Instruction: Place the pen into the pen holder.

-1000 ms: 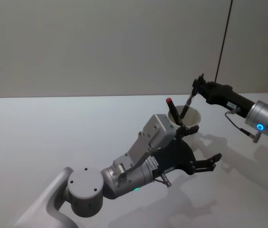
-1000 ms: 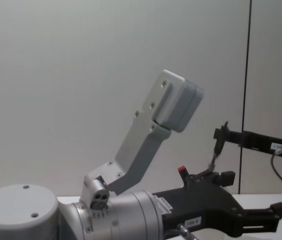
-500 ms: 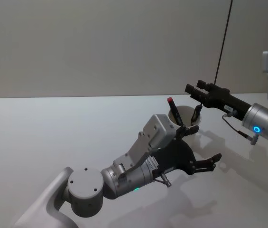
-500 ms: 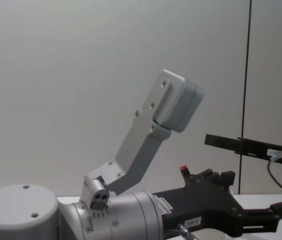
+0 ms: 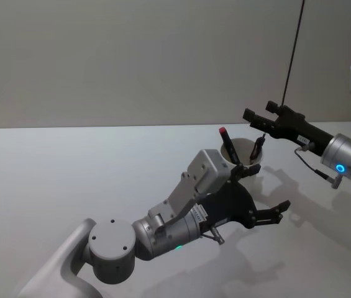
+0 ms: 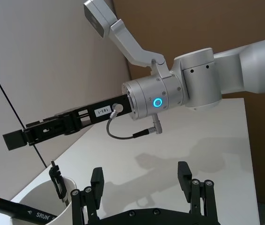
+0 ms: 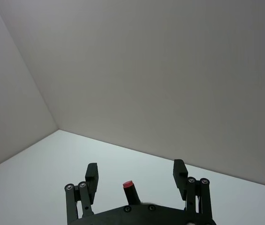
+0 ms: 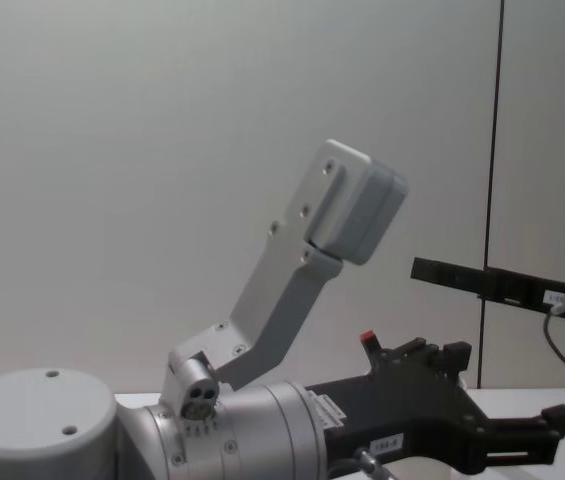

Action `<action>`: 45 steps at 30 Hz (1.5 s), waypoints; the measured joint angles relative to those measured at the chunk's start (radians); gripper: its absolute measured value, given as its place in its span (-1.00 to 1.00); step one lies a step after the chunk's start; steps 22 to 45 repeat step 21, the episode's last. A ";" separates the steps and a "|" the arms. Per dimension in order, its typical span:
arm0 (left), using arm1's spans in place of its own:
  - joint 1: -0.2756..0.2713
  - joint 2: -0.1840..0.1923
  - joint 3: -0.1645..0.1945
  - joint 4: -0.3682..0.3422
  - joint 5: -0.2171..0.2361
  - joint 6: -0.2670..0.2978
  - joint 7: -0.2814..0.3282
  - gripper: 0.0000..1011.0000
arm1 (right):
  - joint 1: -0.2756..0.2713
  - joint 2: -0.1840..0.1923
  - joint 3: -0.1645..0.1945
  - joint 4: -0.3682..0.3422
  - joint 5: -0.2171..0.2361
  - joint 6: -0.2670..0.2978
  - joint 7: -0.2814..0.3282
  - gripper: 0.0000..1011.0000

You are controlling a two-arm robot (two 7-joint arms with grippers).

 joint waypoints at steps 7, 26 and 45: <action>0.000 0.000 0.000 0.000 0.000 0.000 0.000 0.98 | -0.008 0.004 0.003 -0.015 0.007 0.004 -0.001 0.98; 0.000 0.000 0.000 0.000 0.000 0.000 0.000 0.98 | -0.015 0.008 0.006 -0.029 0.013 0.008 -0.002 0.98; 0.000 0.000 0.000 0.000 0.000 0.000 0.000 0.98 | -0.015 0.008 0.006 -0.029 0.013 0.008 -0.002 0.98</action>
